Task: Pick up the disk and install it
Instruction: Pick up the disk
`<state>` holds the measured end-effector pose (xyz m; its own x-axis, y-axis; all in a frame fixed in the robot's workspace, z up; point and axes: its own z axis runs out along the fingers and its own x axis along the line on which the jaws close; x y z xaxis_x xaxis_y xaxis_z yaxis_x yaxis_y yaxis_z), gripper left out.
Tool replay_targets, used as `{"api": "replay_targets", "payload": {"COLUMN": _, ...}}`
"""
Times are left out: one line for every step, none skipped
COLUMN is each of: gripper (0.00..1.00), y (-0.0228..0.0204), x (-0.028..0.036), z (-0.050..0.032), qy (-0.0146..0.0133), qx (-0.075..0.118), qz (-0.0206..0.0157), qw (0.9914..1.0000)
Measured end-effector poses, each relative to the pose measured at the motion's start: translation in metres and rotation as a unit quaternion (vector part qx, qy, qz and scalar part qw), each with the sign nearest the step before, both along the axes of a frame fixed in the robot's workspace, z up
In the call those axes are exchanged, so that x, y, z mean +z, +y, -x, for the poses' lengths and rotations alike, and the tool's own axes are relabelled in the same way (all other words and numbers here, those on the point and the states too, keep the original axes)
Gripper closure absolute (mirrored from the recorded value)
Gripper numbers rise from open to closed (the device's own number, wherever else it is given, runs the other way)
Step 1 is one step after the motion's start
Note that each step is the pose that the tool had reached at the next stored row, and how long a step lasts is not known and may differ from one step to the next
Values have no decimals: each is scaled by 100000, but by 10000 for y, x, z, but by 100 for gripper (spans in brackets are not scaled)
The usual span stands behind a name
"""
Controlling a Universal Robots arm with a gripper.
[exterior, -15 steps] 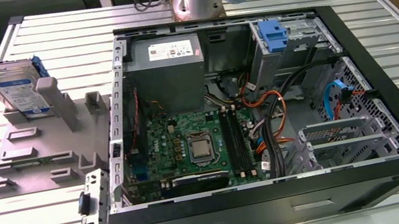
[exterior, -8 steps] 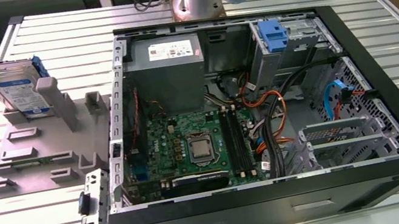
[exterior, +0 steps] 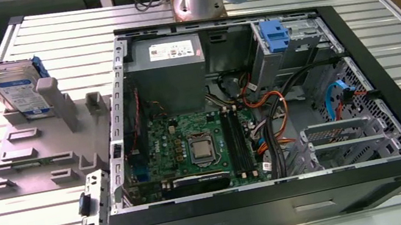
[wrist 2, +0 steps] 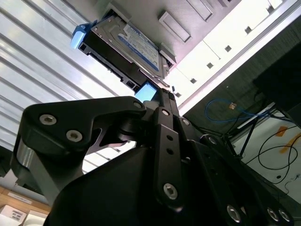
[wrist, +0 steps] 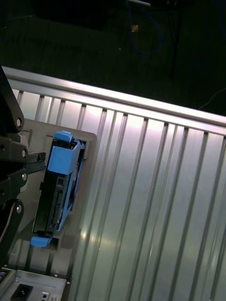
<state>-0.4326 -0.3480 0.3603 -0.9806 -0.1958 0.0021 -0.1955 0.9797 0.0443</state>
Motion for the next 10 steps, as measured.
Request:
{"api": "replay_targets", "payload": {"gripper": 89, "y": 0, "x": 0, "z": 0, "qy": -1, "qx": 74, "qz": 0, "qw": 100000}}
{"api": "replay_targets", "payload": {"gripper": 89, "y": 0, "x": 0, "z": 0, "qy": -1, "qx": 145, "qz": -1, "qw": 100000}}
{"api": "replay_targets", "payload": {"gripper": 89, "y": 0, "x": 0, "z": 0, "qy": -2, "qx": 210, "qz": -1, "qw": 100000}}
{"api": "replay_targets", "payload": {"gripper": 89, "y": 0, "x": 0, "z": 0, "qy": 1, "qx": 271, "qz": 1, "qw": 100000}}
{"api": "replay_targets", "payload": {"gripper": 89, "y": 0, "x": 0, "z": 0, "qy": 0, "qx": 338, "qz": 1, "qw": 99999}}
{"api": "replay_targets", "payload": {"gripper": 89, "y": 0, "x": 0, "z": 0, "qy": -2, "qx": 402, "qz": 0, "qw": 99999}}
{"api": "replay_targets", "payload": {"gripper": 89, "y": 0, "x": 0, "z": 0, "qy": -2, "qx": 463, "qz": -2, "qw": 99999}}
{"api": "replay_targets", "payload": {"gripper": 89, "y": 0, "x": 0, "z": 0, "qy": -2, "qx": 521, "qz": -1, "qw": 99999}}
{"api": "replay_targets", "payload": {"gripper": 89, "y": 0, "x": 0, "z": 0, "qy": -3, "qx": 578, "qz": 0, "qw": 99998}}
{"api": "replay_targets", "payload": {"gripper": 89, "y": 0, "x": 0, "z": 0, "qy": -3, "qx": 641, "qz": 0, "qw": 99998}}
